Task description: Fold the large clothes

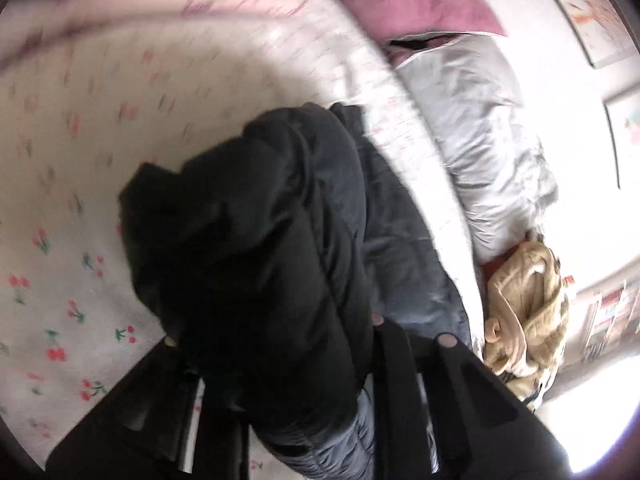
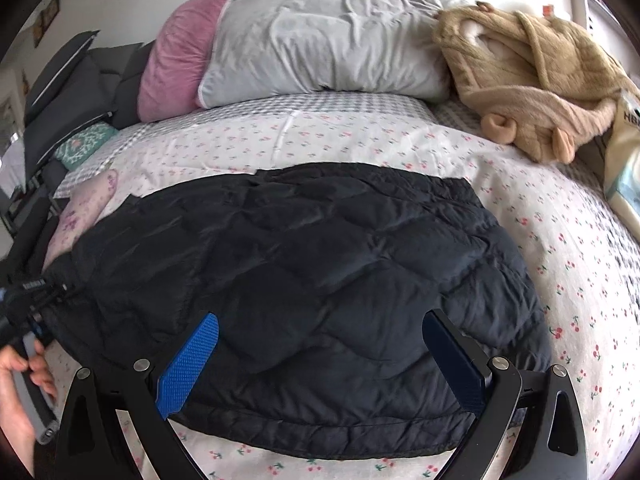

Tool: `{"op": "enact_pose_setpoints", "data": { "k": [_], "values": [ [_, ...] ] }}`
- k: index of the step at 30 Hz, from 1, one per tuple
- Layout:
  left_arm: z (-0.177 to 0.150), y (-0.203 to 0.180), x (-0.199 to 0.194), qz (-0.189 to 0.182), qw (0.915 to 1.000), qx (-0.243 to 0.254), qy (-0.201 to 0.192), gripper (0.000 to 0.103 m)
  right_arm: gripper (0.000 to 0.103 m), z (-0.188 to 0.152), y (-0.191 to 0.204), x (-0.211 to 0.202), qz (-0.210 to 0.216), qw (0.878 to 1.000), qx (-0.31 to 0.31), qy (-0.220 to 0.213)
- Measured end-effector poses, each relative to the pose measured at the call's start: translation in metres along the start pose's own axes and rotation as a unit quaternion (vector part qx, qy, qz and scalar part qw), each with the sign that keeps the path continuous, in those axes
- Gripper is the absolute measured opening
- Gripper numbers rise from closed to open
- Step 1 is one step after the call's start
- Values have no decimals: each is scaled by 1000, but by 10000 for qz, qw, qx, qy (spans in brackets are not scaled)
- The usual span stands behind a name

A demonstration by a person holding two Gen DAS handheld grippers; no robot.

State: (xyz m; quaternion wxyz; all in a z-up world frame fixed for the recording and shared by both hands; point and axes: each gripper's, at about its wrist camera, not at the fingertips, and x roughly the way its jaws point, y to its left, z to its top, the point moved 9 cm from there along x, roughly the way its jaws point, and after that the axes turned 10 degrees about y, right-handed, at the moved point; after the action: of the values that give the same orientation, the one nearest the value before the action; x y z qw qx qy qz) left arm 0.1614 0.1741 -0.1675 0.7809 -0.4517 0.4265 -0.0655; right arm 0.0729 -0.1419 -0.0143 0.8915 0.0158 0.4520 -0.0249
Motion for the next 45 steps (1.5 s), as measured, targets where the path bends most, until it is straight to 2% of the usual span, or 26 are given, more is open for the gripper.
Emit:
{"op": "enact_pose_setpoints", "data": {
  "k": [4, 7, 10, 11, 12, 15, 17, 21, 22, 23, 26, 27, 29, 30, 32, 36, 38, 39, 41, 42, 45],
  "values": [
    [8, -30, -48, 159, 9951, 799, -563, 17, 103, 1, 22, -7, 230, 9994, -197, -165],
    [17, -47, -89, 294, 9852, 1308, -1071, 17, 103, 2, 47, -10, 620, 9971, -366, -264],
    [23, -62, -121, 453, 9725, 1756, -1459, 17, 101, 0, 82, -6, 1199, 9909, -563, -227],
    [24, -67, -127, 493, 9689, 1877, -1533, 17, 96, 0, 96, -2, 1463, 9873, -596, -177],
    [24, -73, -132, 508, 9659, 1986, -1581, 17, 85, -1, 109, 2, 1713, 9833, -608, -91],
    [14, -98, -136, 412, 9577, 2384, -1560, 17, 61, -6, 146, 20, 2416, 9679, -653, 245],
    [7, -117, -132, 310, 9527, 2625, -1501, 18, 50, -16, 171, 41, 2693, 9581, -779, 583],
    [-20, -149, -105, 66, 9442, 3120, -1051, 19, 44, -34, 187, 82, 3025, 9422, -603, 1309],
    [-28, -155, -95, 26, 9396, 3285, -964, 19, 44, -35, 184, 89, 3052, 9402, -552, 1411],
    [-35, -163, -88, -6, 9335, 3464, -927, 19, 44, -34, 179, 91, 3030, 9399, -505, 1490],
    [-61, -186, -76, -83, 9070, 4110, -912, 22, 47, -22, 158, 75, 3022, 9412, -329, 1472],
    [-73, -194, -69, -138, 8969, 4338, -846, 23, 55, -15, 149, 65, 3046, 9423, -277, 1362],
    [-88, -201, -60, -232, 8848, 4600, -702, 26, 72, -2, 121, 48, 2962, 9489, -102, 1085],
    [-96, -204, -54, -284, 8790, 4719, -623, 28, 76, 5, 101, 41, 2855, 9540, 62, 913],
    [-117, -208, -39, -379, 8650, 4986, -417, 31, 77, 16, 48, 29, 2657, 9605, 539, 631],
    [-161, -207, -2, -369, 8360, 5470, 206, 40, 77, 22, -41, 25, 2327, 9608, 1457, 388],
    [-186, -203, 20, -335, 8146, 5761, 583, 47, 77, 22, -78, 23, 2209, 9573, 1848, 270],
    [-197, -202, 29, -332, 8080, 5837, 728, 52, 77, 21, -94, 19, 2204, 9541, 2018, 180],
    [-220, -194, 46, -324, 7870, 6068, 1067, 62, 77, 25, -104, 13, 2347, 9483, 2137, 3],
    [-232, -190, 52, -320, 7717, 6234, 1219, 70, 77, 27, -98, 9, 2484, 9448, 2136, -59],
    [-260, -186, 52, -350, 7284, 6696, 1412, 86, 77, 40, -78, 7, 3296, 9218, 2037, -120]
  ]
}}
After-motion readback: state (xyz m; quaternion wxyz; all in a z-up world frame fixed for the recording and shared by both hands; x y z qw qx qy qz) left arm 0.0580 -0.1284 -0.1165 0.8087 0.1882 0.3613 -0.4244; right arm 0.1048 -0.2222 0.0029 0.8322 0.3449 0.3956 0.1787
